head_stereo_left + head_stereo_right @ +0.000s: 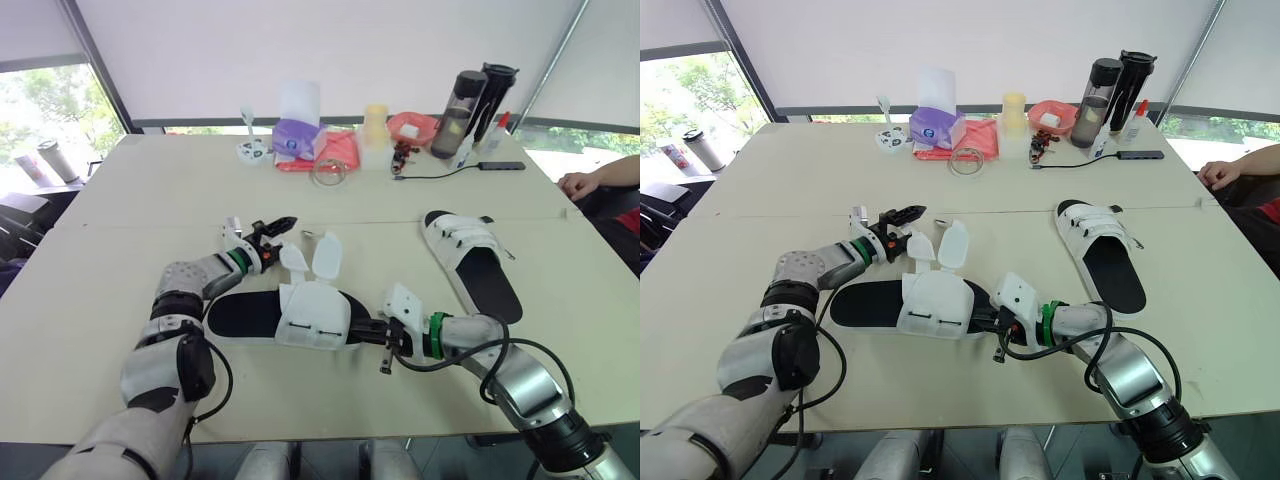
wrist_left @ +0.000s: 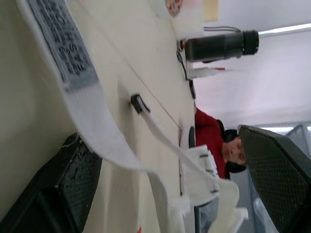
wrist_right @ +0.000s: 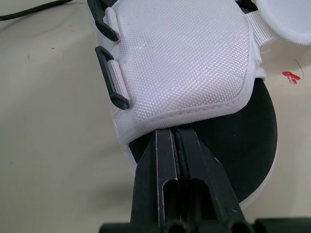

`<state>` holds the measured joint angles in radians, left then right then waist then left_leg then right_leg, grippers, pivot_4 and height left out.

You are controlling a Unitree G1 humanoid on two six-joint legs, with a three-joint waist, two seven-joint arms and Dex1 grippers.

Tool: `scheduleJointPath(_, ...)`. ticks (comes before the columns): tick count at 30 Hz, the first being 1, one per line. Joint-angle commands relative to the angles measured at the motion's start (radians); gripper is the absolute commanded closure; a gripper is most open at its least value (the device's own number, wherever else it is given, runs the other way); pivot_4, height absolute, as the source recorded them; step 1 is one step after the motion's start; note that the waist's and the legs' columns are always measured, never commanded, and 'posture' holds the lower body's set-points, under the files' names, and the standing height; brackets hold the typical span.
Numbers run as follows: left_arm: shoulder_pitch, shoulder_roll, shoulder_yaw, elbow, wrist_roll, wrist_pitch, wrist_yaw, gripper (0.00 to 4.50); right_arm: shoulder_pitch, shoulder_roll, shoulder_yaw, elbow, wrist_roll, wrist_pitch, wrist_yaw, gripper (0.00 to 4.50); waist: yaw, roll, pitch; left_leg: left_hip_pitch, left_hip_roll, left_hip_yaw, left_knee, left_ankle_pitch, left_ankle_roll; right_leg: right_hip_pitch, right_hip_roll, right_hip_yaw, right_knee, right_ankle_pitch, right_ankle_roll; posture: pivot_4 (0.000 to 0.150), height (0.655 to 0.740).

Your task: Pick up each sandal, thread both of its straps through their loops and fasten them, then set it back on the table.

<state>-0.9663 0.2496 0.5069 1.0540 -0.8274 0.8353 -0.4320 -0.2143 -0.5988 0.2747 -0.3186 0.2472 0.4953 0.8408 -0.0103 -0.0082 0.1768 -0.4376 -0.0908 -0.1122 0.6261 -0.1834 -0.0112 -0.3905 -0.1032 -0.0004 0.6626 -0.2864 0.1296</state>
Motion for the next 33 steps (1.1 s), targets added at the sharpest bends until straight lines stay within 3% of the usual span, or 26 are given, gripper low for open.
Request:
scheduleJointPath(1, -0.024, 0.013, -0.007, 0.056, 0.066, -0.084, -0.023, 0.57, -0.001, 0.007, 0.01, 0.013, -0.018, 0.004, -0.006, 4.5, 0.0, 0.0, 0.0, 0.0, 0.0, 0.0, 0.0, 0.0, 0.0, 0.0, 0.0, 0.0, 0.0, 0.0, 0.0, 0.15, 0.74)
scheduleJointPath(4, -0.035, 0.014, -0.001, 0.083, 0.085, -0.097, -0.043, 1.71, 0.001, 0.009, 0.009, 0.012, -0.02, 0.003, -0.008, 4.5, -0.002, 0.0, 0.0, 0.0, 0.0, 0.0, -0.001, 0.0, 0.0, 0.0, 0.0, 0.0, 0.0, 0.0, 0.0, 0.15, 0.74)
scheduleJointPath(9, -0.043, 0.016, -0.003, 0.093, 0.121, -0.12, -0.069, 4.21, 0.006, 0.009, 0.007, 0.011, -0.022, 0.003, -0.01, 4.5, -0.001, 0.0, 0.0, 0.0, 0.0, 0.0, -0.002, 0.0, 0.0, 0.0, 0.0, 0.0, 0.0, 0.0, 0.0, 0.15, 0.74)
scheduleJointPath(10, -0.045, 0.017, -0.003, 0.094, 0.128, -0.124, -0.073, 4.42, 0.007, 0.01, 0.008, 0.012, -0.023, 0.002, -0.01, 4.5, -0.001, 0.0, 0.0, 0.001, 0.0, 0.0, -0.002, 0.0, 0.0, 0.0, 0.0, 0.0, 0.0, 0.0, 0.0, 0.15, 0.74)
scheduleJointPath(14, -0.06, 0.027, -0.03, 0.084, 0.171, -0.144, -0.12, 4.42, 0.01, 0.01, 0.013, 0.021, -0.03, -0.008, -0.007, 4.5, -0.002, 0.0, 0.0, 0.001, 0.0, 0.0, -0.002, 0.0, 0.0, 0.0, 0.0, 0.0, 0.0, 0.0, 0.0, 0.15, 0.74)
scheduleJointPath(17, -0.073, 0.042, -0.131, -0.018, 0.244, -0.171, -0.256, 4.42, 0.014, 0.009, 0.017, 0.029, -0.037, -0.022, -0.005, 4.5, -0.002, -0.001, 0.0, 0.001, 0.0, 0.0, -0.004, 0.0, 0.0, -0.001, 0.0, 0.0, 0.0, 0.0, 0.0, 0.15, 0.74)
scheduleJointPath(24, 0.115, 0.103, -0.458, -0.604, 0.435, -0.481, -0.576, 4.42, 0.029, 0.001, 0.014, 0.052, -0.047, -0.062, -0.001, 4.5, -0.003, 0.0, 0.0, 0.0, 0.0, 0.001, -0.009, 0.001, -0.003, -0.002, 0.0, 0.001, -0.004, 0.001, -0.001, 0.15, 0.74)
scheduleJointPath(29, 0.328, 0.226, -0.65, -0.844, 0.623, -0.905, -0.753, 4.42, 0.037, 0.006, 0.025, 0.072, -0.064, -0.093, -0.002, 4.5, -0.003, 0.003, -0.002, 0.002, 0.002, 0.002, -0.015, 0.002, -0.003, -0.001, 0.0, 0.002, -0.01, 0.001, -0.003, 0.15, 0.74)
scheduleJointPath(33, 0.394, 0.27, -0.69, -0.809, 0.742, -1.408, -0.765, 4.42, 0.041, 0.009, 0.019, 0.093, -0.072, -0.114, -0.009, 4.5, 0.001, 0.003, -0.002, 0.002, 0.003, 0.0, -0.015, 0.001, -0.004, -0.002, -0.001, 0.002, -0.015, 0.001, -0.009, 0.15, 0.74)
